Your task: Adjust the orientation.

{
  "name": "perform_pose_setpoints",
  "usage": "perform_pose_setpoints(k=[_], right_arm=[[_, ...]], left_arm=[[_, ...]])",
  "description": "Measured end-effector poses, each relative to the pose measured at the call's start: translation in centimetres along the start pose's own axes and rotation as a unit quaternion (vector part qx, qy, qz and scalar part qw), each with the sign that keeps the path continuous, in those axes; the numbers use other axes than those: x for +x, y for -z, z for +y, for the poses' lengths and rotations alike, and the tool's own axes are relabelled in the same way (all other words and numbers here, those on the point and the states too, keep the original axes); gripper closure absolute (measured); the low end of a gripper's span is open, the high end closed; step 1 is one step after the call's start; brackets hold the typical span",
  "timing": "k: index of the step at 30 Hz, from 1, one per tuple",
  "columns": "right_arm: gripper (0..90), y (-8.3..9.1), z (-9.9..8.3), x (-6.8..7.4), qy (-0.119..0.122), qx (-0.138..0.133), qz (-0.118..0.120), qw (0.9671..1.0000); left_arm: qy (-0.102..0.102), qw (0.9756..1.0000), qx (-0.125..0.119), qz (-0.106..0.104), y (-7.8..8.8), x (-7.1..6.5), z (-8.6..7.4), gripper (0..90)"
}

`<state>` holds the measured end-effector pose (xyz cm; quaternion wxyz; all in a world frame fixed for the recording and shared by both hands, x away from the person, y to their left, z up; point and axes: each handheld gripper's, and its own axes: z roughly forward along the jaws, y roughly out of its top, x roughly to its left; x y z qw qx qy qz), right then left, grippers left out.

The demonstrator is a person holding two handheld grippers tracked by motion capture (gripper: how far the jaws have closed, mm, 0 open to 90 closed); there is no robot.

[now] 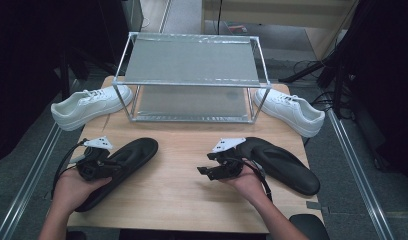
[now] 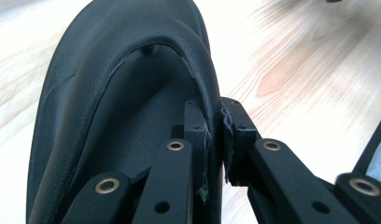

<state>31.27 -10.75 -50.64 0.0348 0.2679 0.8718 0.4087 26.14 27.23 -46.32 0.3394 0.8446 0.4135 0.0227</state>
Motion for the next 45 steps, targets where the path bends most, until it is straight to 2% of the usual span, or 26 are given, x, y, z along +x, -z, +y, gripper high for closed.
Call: perform_pose_setpoints(k=[4, 15, 21, 27, 37, 40, 45], right_arm=[[37.4, 0.2, -0.2, -0.1, -0.004, -0.005, -0.004, 1.0], [37.6, 1.4, -0.9, 0.0, -0.012, -0.017, -0.019, 0.9996], [37.7, 2.0, -1.4, -0.1, -0.018, -0.022, -0.031, 0.9991], [37.7, 2.4, -1.9, -0.1, -0.021, -0.022, -0.039, 0.9988], [37.9, 3.2, -2.6, -0.1, -0.03, -0.025, -0.052, 0.9979], [38.1, 3.4, -2.7, -0.1, -0.034, -0.026, -0.057, 0.9974], [38.4, 3.7, -3.0, -0.2, -0.04, -0.03, -0.064, 0.9967]], left_arm=[[-0.009, 0.9999, 0.01, -0.007, -0.9, -0.7, 1.3, 82.3], [-0.043, 0.9985, 0.033, -0.011, -3.8, -2.4, 5.0, 82.3], [-0.059, 0.9973, 0.036, -0.026, -5.3, -3.4, 7.0, 82.4], [-0.076, 0.9955, 0.049, -0.03, -6.9, -4.4, 8.6, 82.3], [-0.097, 0.9921, 0.065, -0.047, -9.9, -6.4, 10.1, 82.2], [-0.101, 0.9916, 0.063, -0.05, -11.0, -6.8, 10.2, 82.2], [-0.096, 0.9925, 0.054, -0.053, -12.5, -7.4, 10.2, 82.3]])
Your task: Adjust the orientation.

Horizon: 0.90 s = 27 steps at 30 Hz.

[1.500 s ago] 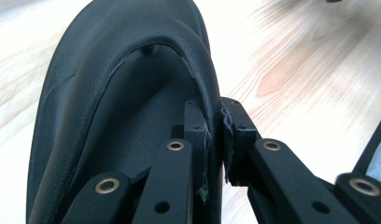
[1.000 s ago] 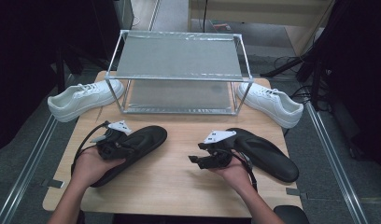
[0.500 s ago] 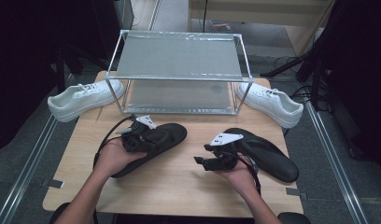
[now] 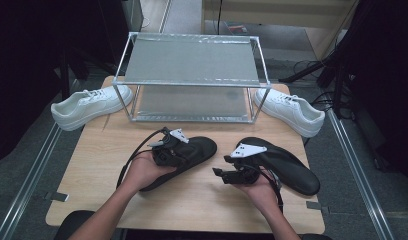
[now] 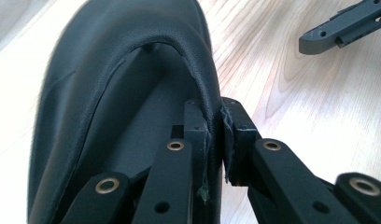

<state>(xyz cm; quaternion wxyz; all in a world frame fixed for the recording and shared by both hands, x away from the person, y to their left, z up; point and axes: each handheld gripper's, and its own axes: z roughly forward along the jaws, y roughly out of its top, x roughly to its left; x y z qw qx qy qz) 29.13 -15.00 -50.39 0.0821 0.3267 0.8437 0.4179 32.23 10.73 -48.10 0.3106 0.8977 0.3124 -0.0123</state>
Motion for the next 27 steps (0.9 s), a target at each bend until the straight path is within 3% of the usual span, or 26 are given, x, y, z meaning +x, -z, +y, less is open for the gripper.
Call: perform_pose_setpoints(k=[7, 11, 14, 22, 27], right_arm=[[38.5, 0.1, -0.2, 0.1, -0.002, 0.001, -0.002, 1.0], [38.6, 0.1, -0.2, 0.0, -0.003, 0.001, -0.004, 1.0], [38.7, 0.0, -0.2, 0.0, -0.004, 0.001, -0.004, 1.0], [39.5, -0.1, -0.1, 0.2, 0.004, 0.001, -0.002, 1.0], [40.9, -0.4, 0.2, 0.4, 0.008, 0.001, 0.004, 1.0]], left_arm=[[0.003, 0.9997, 0.011, -0.02, -1.9, -0.3, -0.2, 82.3], [0.002, 0.9996, 0.007, -0.027, -2.1, -0.2, -0.3, 81.5], [-0.005, 0.9995, 0.003, -0.03, -1.8, 0.0, -0.4, 74.3], [-0.011, 0.9995, -0.023, -0.017, 0.7, 0.1, -1.1, 57.3], [-0.007, 0.9989, -0.046, -0.005, 2.8, 0.6, -2.2, 55.9]])
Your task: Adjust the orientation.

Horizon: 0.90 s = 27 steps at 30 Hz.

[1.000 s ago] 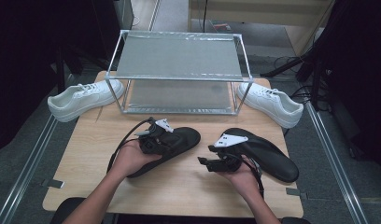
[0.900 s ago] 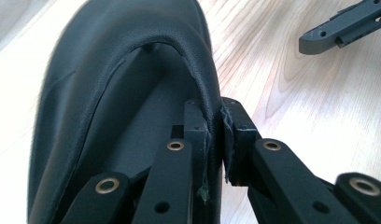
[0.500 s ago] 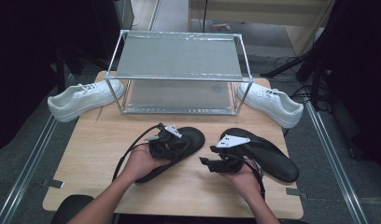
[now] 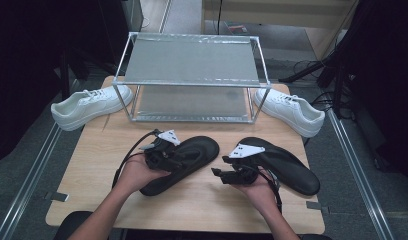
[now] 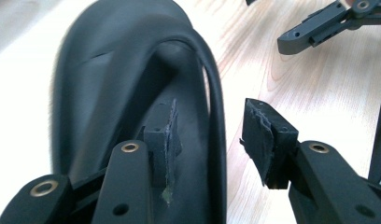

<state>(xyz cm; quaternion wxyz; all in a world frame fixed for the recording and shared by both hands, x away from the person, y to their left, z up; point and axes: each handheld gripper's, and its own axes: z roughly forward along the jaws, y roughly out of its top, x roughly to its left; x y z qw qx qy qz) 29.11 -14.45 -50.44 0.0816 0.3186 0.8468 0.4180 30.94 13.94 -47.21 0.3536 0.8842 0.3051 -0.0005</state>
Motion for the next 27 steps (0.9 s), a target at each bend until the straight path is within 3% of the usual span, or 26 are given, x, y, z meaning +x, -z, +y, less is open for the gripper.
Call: perform_pose_setpoints(k=[3, 10, 17, 24, 27], right_arm=[[41.5, -0.3, 0.3, 0.1, 0.006, -0.001, 0.006, 1.0], [43.5, -1.2, 1.0, 0.6, 0.017, 0.001, 0.015, 0.9997], [64.0, -1.9, 1.7, 1.2, 0.025, 0.003, 0.05, 0.9984], [89.1, -2.6, 2.3, 2.0, 0.017, 0.008, 0.073, 0.9972], [90.0, -2.9, 2.7, 2.5, 0.015, 0.001, 0.08, 0.9967]], left_arm=[[0.004, 0.9999, -0.012, -0.002, 1.1, 0.5, -0.7, 58.9], [0.04, 0.9988, -0.022, 0.016, 3.1, 2.1, -2.4, 67.0], [0.065, 0.9973, -0.011, 0.032, 4.3, 3.6, -4.3, 88.6], [0.075, 0.9957, -0.002, 0.055, 4.6, 5.2, -5.8, 89.9], [0.086, 0.9944, -0.001, 0.062, 4.3, 6.1, -6.4, 89.8]])
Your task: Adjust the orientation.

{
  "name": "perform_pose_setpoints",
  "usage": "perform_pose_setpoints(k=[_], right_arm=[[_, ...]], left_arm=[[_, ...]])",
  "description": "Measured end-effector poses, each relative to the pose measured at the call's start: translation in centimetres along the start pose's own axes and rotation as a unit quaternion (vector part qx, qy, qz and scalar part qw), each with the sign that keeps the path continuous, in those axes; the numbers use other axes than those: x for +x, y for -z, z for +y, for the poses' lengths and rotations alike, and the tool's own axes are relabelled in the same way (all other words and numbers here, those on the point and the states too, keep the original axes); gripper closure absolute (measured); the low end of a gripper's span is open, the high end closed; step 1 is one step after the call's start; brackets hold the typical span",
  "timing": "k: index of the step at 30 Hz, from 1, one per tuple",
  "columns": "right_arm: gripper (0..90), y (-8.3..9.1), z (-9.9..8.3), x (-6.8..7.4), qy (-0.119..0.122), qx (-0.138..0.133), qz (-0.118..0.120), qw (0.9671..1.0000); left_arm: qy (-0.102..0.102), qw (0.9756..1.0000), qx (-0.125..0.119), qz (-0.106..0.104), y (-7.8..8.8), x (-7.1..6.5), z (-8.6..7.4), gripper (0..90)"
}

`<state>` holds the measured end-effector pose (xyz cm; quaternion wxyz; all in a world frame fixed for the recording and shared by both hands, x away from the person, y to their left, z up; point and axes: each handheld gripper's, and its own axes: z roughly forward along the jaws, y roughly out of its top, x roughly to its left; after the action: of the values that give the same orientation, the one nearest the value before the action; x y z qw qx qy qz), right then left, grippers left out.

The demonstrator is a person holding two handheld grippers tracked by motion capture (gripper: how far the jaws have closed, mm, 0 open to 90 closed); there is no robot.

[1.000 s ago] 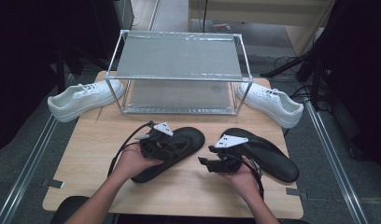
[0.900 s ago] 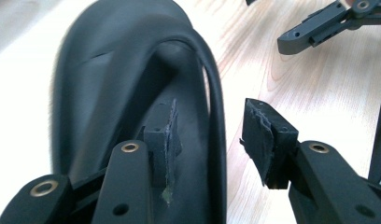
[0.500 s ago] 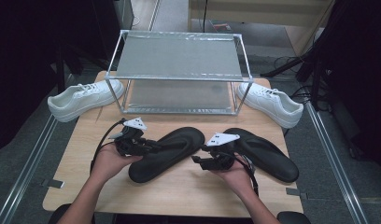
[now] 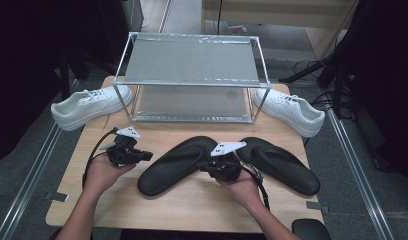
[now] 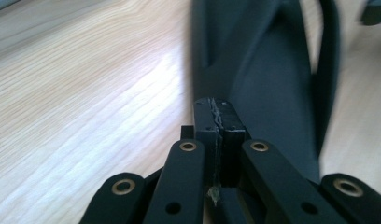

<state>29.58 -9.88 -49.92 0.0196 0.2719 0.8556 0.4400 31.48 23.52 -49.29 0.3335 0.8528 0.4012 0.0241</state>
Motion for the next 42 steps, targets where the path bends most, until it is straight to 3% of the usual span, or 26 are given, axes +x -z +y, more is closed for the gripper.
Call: perform_pose_setpoints(k=[13, 16, 21, 23, 39, 42], right_arm=[[90.0, -1.7, 0.8, 0.2, -0.005, 0.0, 0.005, 1.0], [90.0, -1.8, 0.7, 0.1, -0.01, -0.004, 0.008, 0.9999], [90.0, -2.1, 1.1, 0.1, -0.004, 0.001, 0.004, 1.0], [90.0, -2.2, 1.2, 0.1, 0.001, 0.004, 0.001, 1.0], [90.0, -2.7, 2.0, -0.4, 0.008, 0.018, 0.006, 0.9998], [90.0, -2.7, 2.1, -0.6, 0.006, 0.016, -0.01, 0.9998]], left_arm=[[0.004, 0.9996, 0.029, 0.004, -1.6, 0.4, -0.8, 88.8], [-0.001, 0.9992, 0.038, -0.006, -2.2, 0.4, -0.7, 88.9], [0.003, 0.9993, 0.034, -0.013, -2.2, 0.5, -0.8, 90.0], [0.014, 0.9994, 0.028, -0.015, -2.2, 0.6, -1.0, 90.0], [0.013, 0.9993, 0.035, -0.008, -2.1, 0.4, -1.0, 90.0], [0.012, 0.9991, 0.036, -0.019, -2.1, 0.2, -1.1, 90.0]])
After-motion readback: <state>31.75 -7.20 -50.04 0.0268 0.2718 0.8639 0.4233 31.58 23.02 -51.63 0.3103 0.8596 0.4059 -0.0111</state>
